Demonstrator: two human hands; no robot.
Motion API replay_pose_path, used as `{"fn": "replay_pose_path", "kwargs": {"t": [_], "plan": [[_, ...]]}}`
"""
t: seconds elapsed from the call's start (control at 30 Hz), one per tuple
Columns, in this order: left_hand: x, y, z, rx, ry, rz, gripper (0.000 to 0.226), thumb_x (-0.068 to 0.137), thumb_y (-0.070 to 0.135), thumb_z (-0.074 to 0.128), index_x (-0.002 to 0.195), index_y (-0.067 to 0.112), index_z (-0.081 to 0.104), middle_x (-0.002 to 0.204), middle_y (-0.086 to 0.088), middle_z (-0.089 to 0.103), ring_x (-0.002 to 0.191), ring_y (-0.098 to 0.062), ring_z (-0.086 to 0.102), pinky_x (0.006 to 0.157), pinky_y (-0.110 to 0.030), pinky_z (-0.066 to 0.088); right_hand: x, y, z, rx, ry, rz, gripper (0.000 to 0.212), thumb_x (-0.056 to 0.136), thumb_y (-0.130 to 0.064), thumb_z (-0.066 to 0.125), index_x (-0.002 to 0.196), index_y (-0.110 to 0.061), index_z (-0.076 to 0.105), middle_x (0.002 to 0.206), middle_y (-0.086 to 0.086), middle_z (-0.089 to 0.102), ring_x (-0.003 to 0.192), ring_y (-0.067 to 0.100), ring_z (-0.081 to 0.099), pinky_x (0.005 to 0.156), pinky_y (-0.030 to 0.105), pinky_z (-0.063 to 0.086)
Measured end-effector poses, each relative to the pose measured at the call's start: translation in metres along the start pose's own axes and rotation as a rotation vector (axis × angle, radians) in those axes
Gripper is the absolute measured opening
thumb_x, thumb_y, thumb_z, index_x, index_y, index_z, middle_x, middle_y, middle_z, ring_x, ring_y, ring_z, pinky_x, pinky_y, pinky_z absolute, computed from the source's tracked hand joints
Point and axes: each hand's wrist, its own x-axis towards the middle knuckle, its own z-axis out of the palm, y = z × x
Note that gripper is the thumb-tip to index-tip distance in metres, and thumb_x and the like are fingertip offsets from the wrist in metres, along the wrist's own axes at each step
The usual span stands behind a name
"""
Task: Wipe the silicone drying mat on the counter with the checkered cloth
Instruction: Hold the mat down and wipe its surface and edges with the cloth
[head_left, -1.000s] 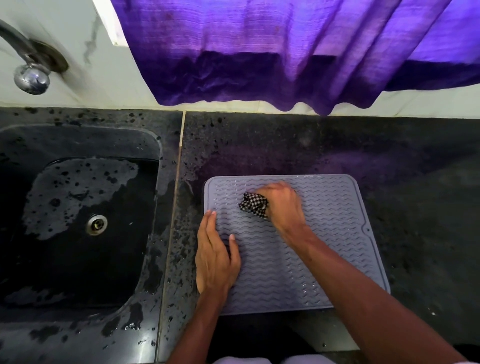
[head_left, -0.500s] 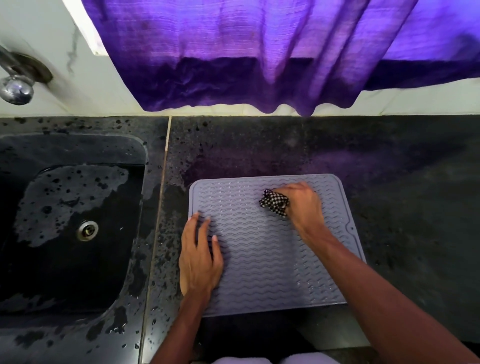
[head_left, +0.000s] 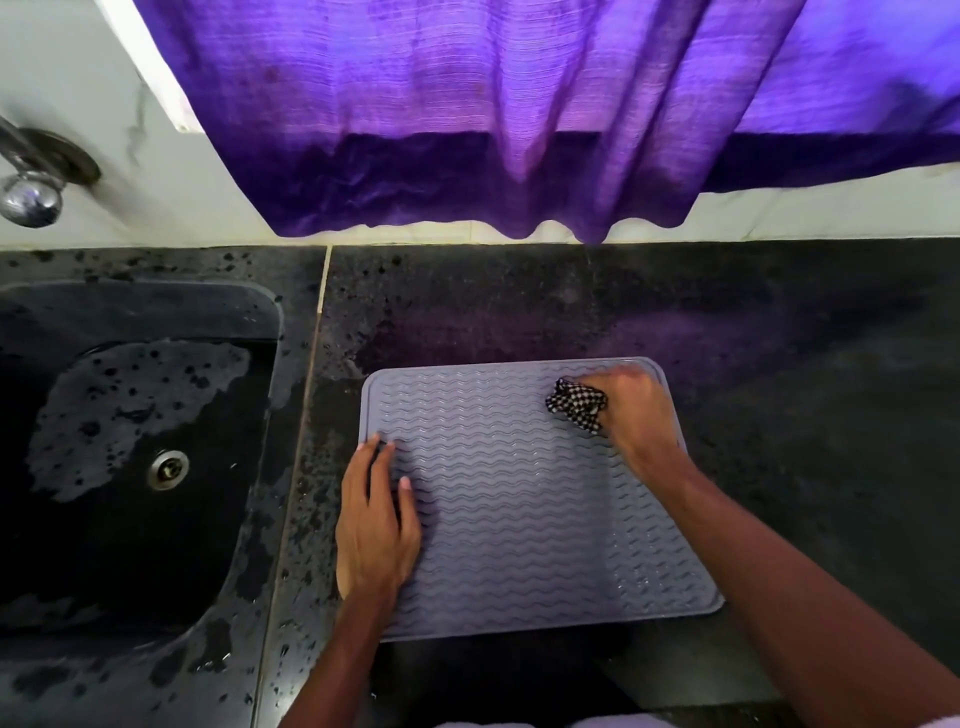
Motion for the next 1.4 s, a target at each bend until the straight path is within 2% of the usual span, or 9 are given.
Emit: {"fn": "replay_pose_path", "kwargs": {"t": [0.13, 0.23, 0.37, 0.53, 0.7, 0.9, 1.13, 1.23, 1.4], "plan": [[-0.001, 0.003, -0.003, -0.014, 0.007, -0.019, 0.045, 0.098, 0.021, 0.046, 0.138, 0.002, 0.053, 0.150, -0.010, 0.046, 0.139, -0.025, 0.043, 0.113, -0.027, 0.031, 0.002, -0.001, -0.003, 0.036, -0.062, 0.029, 0.024, 0.083, -0.028, 0.075, 0.108, -0.028, 0.075, 0.102, 0.000, 0.076, 0.098, 0.018, 0.069, 0.087, 0.034, 0.055], [0.000, 0.003, -0.002, -0.011, 0.004, -0.030, 0.045, 0.098, 0.022, 0.045, 0.137, 0.002, 0.053, 0.150, -0.010, 0.047, 0.139, -0.025, 0.043, 0.114, -0.026, 0.029, 0.000, 0.006, -0.012, 0.084, 0.042, 0.039, 0.022, 0.077, -0.033, 0.079, 0.099, -0.029, 0.078, 0.090, 0.002, 0.077, 0.085, 0.020, 0.071, 0.078, 0.031, 0.057], [-0.001, 0.001, -0.001, 0.006, 0.004, -0.025, 0.045, 0.098, 0.022, 0.045, 0.137, 0.002, 0.053, 0.149, -0.011, 0.047, 0.139, -0.025, 0.043, 0.115, -0.028, 0.030, -0.004, 0.029, -0.018, -0.002, 0.042, 0.113, 0.030, 0.080, -0.019, 0.076, 0.105, -0.036, 0.074, 0.097, 0.004, 0.076, 0.090, 0.030, 0.070, 0.081, 0.042, 0.059], [-0.001, -0.001, 0.001, 0.033, 0.007, -0.024, 0.044, 0.098, 0.022, 0.046, 0.136, 0.002, 0.055, 0.148, -0.011, 0.048, 0.139, -0.025, 0.043, 0.115, -0.021, 0.026, -0.008, 0.036, -0.014, 0.024, 0.041, 0.075, 0.029, 0.082, -0.022, 0.076, 0.109, -0.034, 0.074, 0.104, 0.001, 0.075, 0.096, 0.028, 0.067, 0.087, 0.040, 0.056], [-0.001, -0.002, 0.004, 0.055, 0.026, 0.003, 0.043, 0.097, 0.019, 0.047, 0.133, 0.000, 0.057, 0.146, -0.014, 0.050, 0.137, -0.028, 0.045, 0.115, -0.028, 0.030, -0.004, 0.036, -0.024, 0.018, -0.038, 0.132, 0.030, 0.081, -0.022, 0.073, 0.108, -0.035, 0.074, 0.098, 0.007, 0.075, 0.092, 0.033, 0.069, 0.083, 0.045, 0.058], [-0.002, -0.004, 0.006, 0.059, 0.039, 0.007, 0.037, 0.097, 0.007, 0.056, 0.133, -0.001, 0.057, 0.147, -0.015, 0.050, 0.138, -0.029, 0.045, 0.116, -0.026, 0.028, -0.028, 0.033, -0.009, 0.064, 0.038, 0.043, 0.028, 0.079, -0.022, 0.077, 0.104, -0.034, 0.075, 0.100, -0.002, 0.076, 0.095, 0.024, 0.069, 0.083, 0.036, 0.057], [-0.002, -0.003, 0.004, 0.038, 0.048, 0.004, 0.041, 0.097, 0.017, 0.050, 0.133, 0.000, 0.058, 0.146, -0.014, 0.051, 0.138, -0.027, 0.045, 0.116, -0.024, 0.027, -0.024, 0.023, -0.011, 0.054, 0.011, 0.107, 0.024, 0.081, -0.019, 0.072, 0.102, -0.031, 0.076, 0.090, 0.005, 0.075, 0.086, 0.028, 0.069, 0.077, 0.039, 0.058], [-0.002, -0.003, 0.004, 0.030, 0.048, 0.027, 0.042, 0.096, 0.017, 0.050, 0.132, -0.002, 0.059, 0.145, -0.014, 0.052, 0.137, -0.029, 0.046, 0.117, -0.030, 0.031, -0.031, 0.011, -0.004, 0.095, 0.047, 0.025, 0.018, 0.082, -0.021, 0.074, 0.097, -0.028, 0.078, 0.083, 0.000, 0.075, 0.078, 0.017, 0.068, 0.070, 0.034, 0.057], [-0.001, -0.003, 0.005, 0.019, 0.048, 0.040, 0.042, 0.095, 0.016, 0.052, 0.132, -0.003, 0.059, 0.144, -0.016, 0.053, 0.137, -0.033, 0.047, 0.115, -0.042, 0.037, -0.032, 0.003, 0.005, 0.008, -0.027, -0.007, 0.021, 0.083, -0.019, 0.074, 0.103, -0.024, 0.076, 0.098, 0.000, 0.075, 0.097, 0.022, 0.066, 0.086, 0.035, 0.053]]}}
